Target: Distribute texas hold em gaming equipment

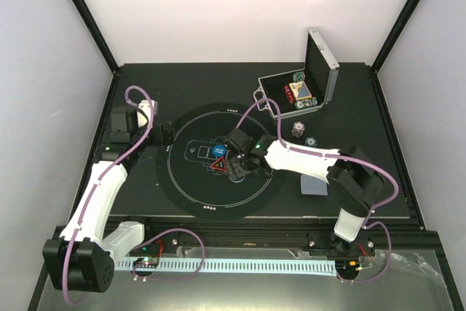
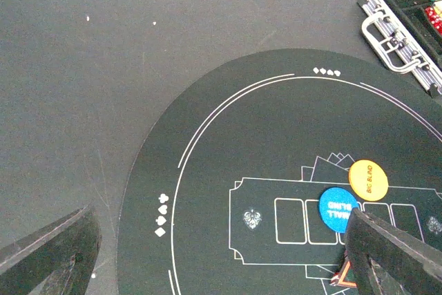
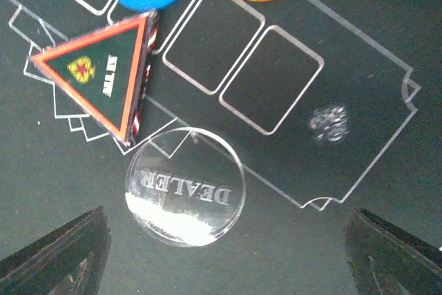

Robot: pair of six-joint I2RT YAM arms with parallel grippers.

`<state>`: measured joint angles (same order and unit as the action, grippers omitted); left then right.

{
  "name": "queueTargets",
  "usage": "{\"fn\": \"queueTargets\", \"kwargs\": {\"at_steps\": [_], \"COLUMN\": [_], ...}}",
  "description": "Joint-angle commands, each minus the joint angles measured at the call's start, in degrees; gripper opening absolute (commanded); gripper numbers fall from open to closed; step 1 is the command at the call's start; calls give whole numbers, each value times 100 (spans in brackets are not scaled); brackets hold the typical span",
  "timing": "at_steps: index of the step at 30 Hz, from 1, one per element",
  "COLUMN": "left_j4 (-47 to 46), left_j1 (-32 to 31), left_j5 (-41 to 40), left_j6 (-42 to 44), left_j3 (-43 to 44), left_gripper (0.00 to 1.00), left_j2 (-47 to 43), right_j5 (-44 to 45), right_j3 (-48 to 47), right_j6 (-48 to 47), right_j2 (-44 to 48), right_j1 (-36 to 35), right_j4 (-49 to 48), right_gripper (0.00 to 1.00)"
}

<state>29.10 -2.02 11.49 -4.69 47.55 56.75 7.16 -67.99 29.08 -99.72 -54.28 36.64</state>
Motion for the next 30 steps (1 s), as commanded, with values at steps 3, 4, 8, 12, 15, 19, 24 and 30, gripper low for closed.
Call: {"fn": "queueTargets", "kwargs": {"at_steps": [3, 4, 8, 12, 15, 19, 24, 30], "left_j4": [115, 125, 139, 144, 118, 140, 144, 152], "left_j1": [-91, -94, -146, -195, -226, -237, -246, -253], "left_j5": [27, 11, -56, -205, -237, -318, -316, -359], "left_j6": [73, 73, 82, 82, 82, 75, 73, 78], "left_j3": [245, 256, 196, 135, 112, 122, 112, 98], "left_gripper": [98, 98, 98, 98, 98, 99, 99, 99], "left_j2": [28, 44, 56, 13, 25, 70, 98, 90], "right_j5": [-130, -143, -158, -104, -119, -162, -70, 42], "right_j3": [-89, -84, -130, -226, -254, -372, -540, -479], "right_j6": [195, 195, 96, -67, -85, -168, -241, -180], "right_j2": [-188, -226, -380, -561, -673, -820, -1064, -1087], "right_j1": [-162, -167, -201, -298, -334, -434, -567, -577], "right_j4": [-139, -194, -261, -220, -214, -287, -217, -225], "right_gripper": [93, 93, 93, 93, 90, 87, 85, 84]}}
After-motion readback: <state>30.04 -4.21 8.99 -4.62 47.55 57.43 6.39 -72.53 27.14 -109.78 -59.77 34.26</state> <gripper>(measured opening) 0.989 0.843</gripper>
